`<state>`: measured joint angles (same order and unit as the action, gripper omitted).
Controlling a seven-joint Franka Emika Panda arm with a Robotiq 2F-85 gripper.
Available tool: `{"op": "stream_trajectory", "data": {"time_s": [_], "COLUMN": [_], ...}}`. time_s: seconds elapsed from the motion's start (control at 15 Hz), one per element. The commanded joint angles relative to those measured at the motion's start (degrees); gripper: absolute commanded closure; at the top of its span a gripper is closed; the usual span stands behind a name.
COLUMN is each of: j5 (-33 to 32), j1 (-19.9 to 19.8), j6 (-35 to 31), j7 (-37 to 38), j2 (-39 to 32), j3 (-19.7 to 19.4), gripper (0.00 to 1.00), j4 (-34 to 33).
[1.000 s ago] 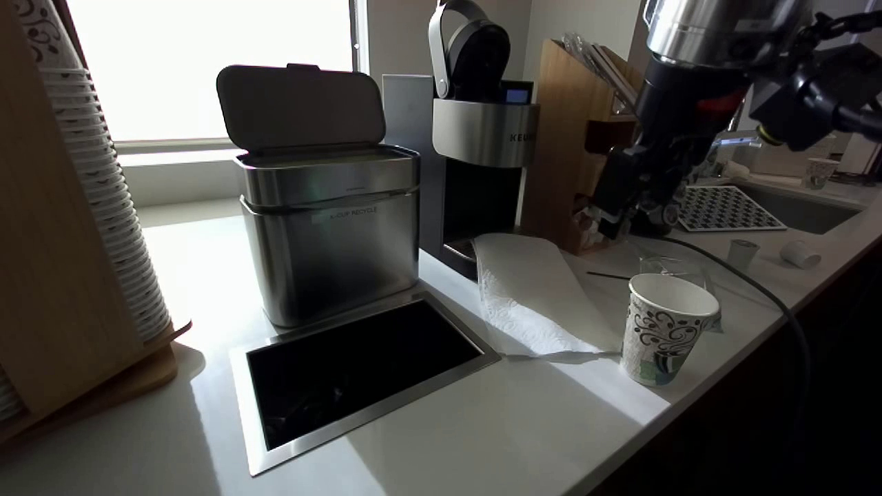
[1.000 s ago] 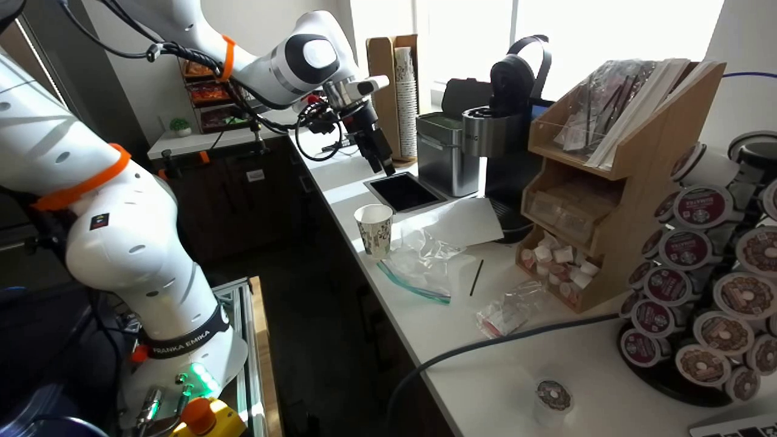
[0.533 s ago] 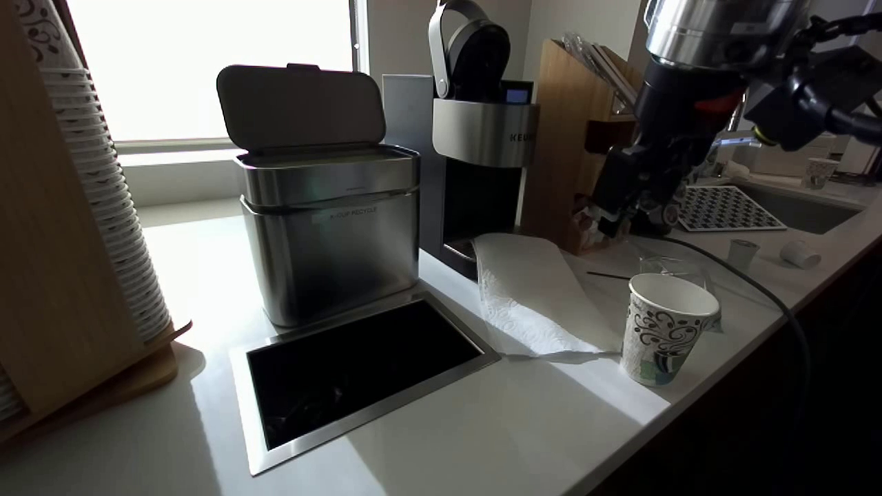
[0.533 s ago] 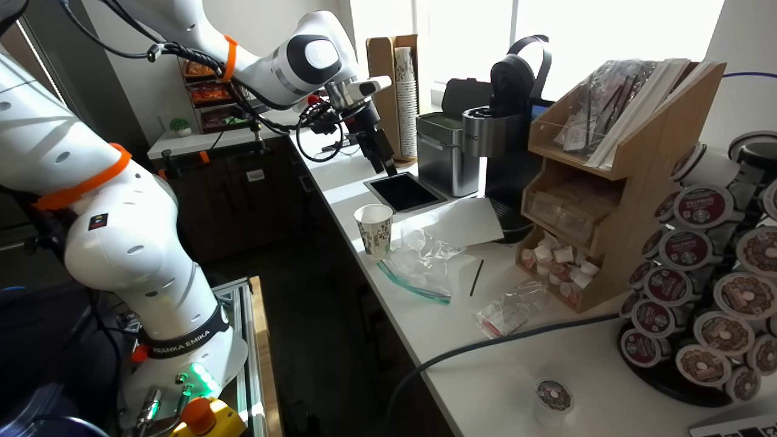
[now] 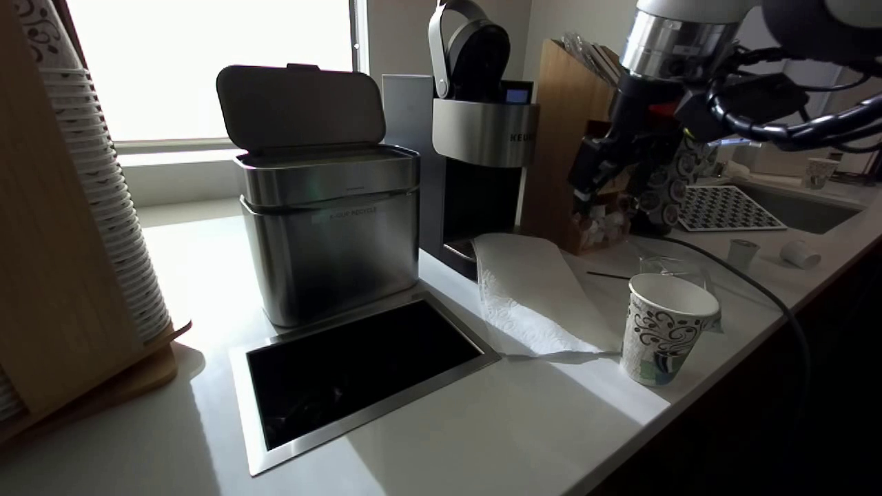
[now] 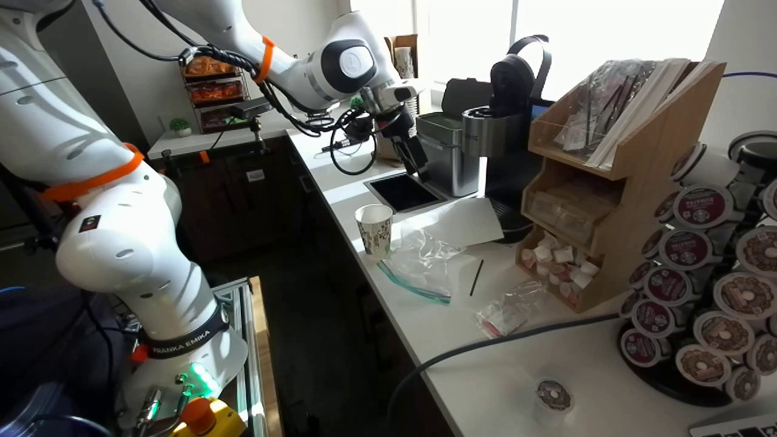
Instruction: Put the cup in the coffee maker
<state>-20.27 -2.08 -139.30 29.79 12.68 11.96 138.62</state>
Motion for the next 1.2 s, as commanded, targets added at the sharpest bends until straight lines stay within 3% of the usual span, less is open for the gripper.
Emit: {"op": "stream_trajectory", "data": {"time_s": [0.0,0.53,0.73,0.8,1.13], "j5": [1.4,6.5,9.1,7.9,7.6], "j1": [0.4,2.8,3.5,4.2,4.8], "j6": [-2.8,-10.2,-10.0,-9.4,-10.6], "j7": [-1.3,-12.4,-15.2,-13.7,-15.0], "j2": [-8.4,-20.3,-23.8,-20.9,-21.8], "j3": [-2.2,-6.5,-7.4,-8.1,-8.9], "gripper": [0.0,0.0,0.0,0.0,0.0], "j4": [-4.9,-10.5,-12.1,-10.3,-10.5]}}
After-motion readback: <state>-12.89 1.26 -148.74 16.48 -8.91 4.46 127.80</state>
